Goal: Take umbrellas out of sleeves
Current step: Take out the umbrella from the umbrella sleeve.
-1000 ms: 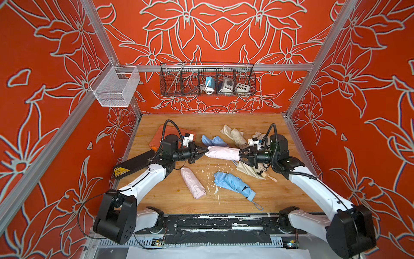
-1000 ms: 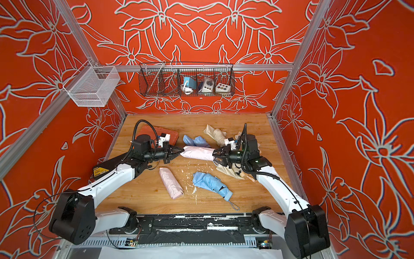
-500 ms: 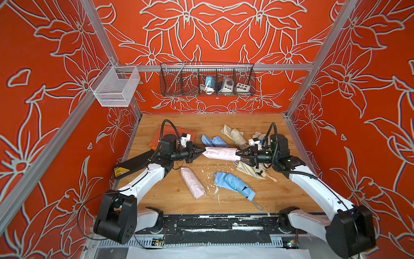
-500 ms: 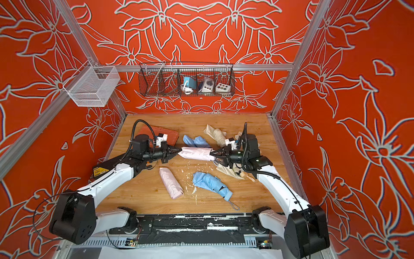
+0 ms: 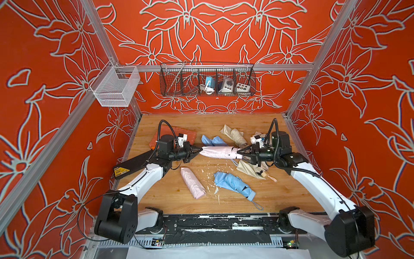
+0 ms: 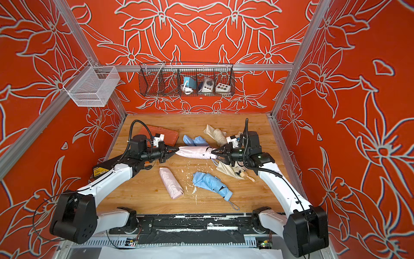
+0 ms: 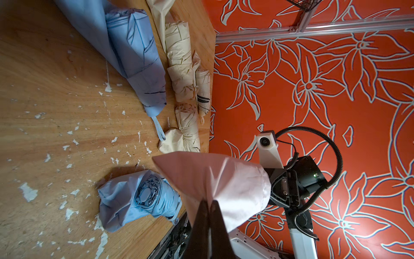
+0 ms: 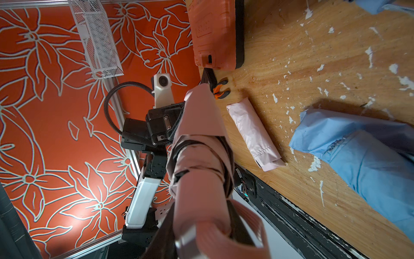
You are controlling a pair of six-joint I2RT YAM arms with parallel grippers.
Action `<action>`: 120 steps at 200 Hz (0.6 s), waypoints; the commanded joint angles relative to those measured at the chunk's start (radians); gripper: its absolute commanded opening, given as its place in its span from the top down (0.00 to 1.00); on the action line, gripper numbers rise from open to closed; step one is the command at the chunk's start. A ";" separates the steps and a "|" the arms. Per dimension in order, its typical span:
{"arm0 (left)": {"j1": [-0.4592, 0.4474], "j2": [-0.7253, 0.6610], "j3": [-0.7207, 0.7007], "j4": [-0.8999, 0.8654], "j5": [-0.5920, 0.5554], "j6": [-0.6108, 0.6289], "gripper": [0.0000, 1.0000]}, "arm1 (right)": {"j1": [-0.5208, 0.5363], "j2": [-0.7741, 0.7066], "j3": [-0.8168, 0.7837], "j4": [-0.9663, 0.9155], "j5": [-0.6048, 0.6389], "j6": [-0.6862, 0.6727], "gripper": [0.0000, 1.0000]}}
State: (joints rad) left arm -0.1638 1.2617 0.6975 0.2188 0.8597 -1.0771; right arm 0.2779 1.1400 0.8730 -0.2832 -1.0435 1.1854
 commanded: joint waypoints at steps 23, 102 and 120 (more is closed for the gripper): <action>0.069 0.040 0.004 -0.042 0.019 0.114 1.00 | -0.019 -0.012 0.071 -0.094 0.010 -0.103 0.88; 0.202 0.115 0.041 -0.198 0.055 0.332 1.00 | -0.054 -0.003 0.157 -0.232 0.046 -0.219 0.88; 0.223 0.134 0.043 -0.214 0.057 0.360 1.00 | -0.066 0.002 0.174 -0.235 0.048 -0.223 0.88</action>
State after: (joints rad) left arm 0.0326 1.3716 0.7124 0.0628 0.9241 -0.8120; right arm 0.2306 1.1412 0.9894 -0.5159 -0.9890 1.0088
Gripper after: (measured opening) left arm 0.047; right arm 0.314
